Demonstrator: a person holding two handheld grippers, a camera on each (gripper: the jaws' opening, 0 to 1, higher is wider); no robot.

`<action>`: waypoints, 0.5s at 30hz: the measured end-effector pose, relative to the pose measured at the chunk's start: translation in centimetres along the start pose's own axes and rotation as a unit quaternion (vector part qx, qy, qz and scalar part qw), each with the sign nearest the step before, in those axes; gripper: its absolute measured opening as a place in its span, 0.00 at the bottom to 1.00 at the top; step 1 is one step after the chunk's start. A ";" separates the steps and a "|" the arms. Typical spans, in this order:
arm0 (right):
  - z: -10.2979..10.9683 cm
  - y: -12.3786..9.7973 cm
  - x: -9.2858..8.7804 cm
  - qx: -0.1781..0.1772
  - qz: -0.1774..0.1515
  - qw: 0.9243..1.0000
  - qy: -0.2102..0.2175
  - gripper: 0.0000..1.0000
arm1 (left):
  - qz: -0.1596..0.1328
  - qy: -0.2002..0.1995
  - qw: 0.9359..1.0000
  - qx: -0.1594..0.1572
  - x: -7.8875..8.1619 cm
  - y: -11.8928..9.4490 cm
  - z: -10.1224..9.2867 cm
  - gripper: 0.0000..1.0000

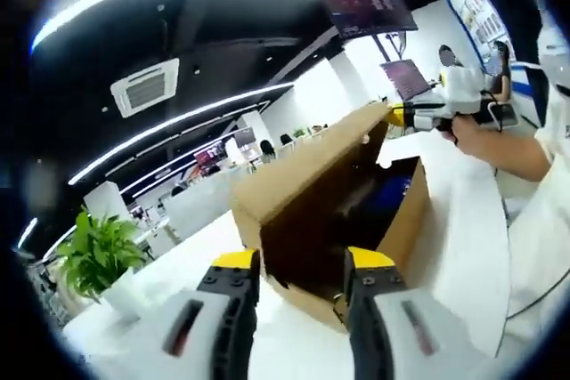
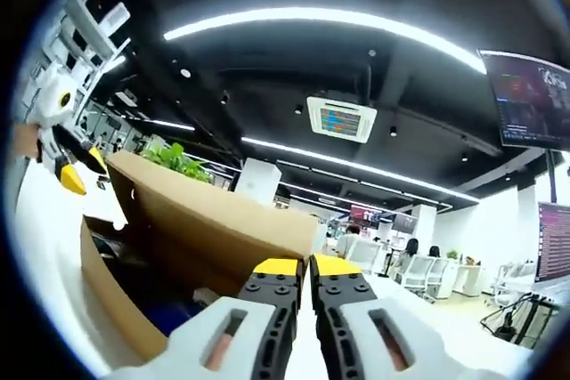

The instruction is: Operate the shoe box by opening the lid, removing the specified soft item, and placing it in the target area until the item is outside and the box remains undamaged.

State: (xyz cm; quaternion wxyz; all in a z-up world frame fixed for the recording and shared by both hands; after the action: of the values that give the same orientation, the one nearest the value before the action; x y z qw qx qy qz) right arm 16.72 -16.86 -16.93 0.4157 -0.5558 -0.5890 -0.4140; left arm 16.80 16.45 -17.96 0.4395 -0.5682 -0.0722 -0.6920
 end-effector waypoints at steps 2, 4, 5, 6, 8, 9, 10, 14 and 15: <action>-0.1 0.1 0.0 0.005 0.003 1.000 0.002 0.02 | 0.004 -0.007 1.000 -0.027 0.1 0.0 0.1 0.31; -0.1 0.1 0.1 0.009 0.005 1.000 0.003 0.02 | 0.010 0.005 0.999 -0.044 0.1 0.0 0.3 0.28; -0.1 0.1 0.1 0.009 0.007 1.000 0.002 0.02 | 0.008 0.023 0.998 -0.058 0.2 0.1 0.1 0.27; -0.1 0.2 0.1 0.009 0.008 1.000 0.001 0.02 | 0.014 0.029 0.996 -0.080 0.1 0.2 -0.2 0.27; -0.1 0.2 0.2 0.010 0.008 1.000 0.001 0.02 | 0.026 0.027 0.994 -0.103 -0.1 0.5 -0.4 0.27; -0.2 0.3 0.2 0.010 0.009 1.000 0.002 0.02 | 0.037 0.026 0.992 -0.120 -0.3 0.6 -0.5 0.27; -0.2 0.3 0.2 0.011 0.010 1.000 0.002 0.02 | 0.047 0.026 0.989 -0.137 -0.6 0.8 -0.6 0.26; -0.2 0.4 0.3 0.012 0.013 1.000 0.000 0.02 | 0.123 0.069 0.982 -0.124 -1.5 1.2 -0.6 0.25; -0.2 0.4 0.3 0.010 0.015 1.000 -0.006 0.02 | 0.144 0.099 0.975 -0.135 -1.2 1.0 -1.4 0.25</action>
State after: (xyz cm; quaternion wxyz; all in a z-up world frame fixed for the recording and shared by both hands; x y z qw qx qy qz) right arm 17.10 -16.92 -16.55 0.4239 -0.5628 -0.5870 -0.3987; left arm 16.49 15.61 -19.83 0.4586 -0.5554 0.1481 -0.6777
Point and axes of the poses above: the point that each gripper's makers call its tool centre point, and the gripper's own axes: y roughly forward along the fingers, z roughly to its left, x roughly out of its top, the point moved 5 cm from there along -y, roughly backward along the fingers, and after that the axes turned 14 degrees about z, right-handed, at the moved point
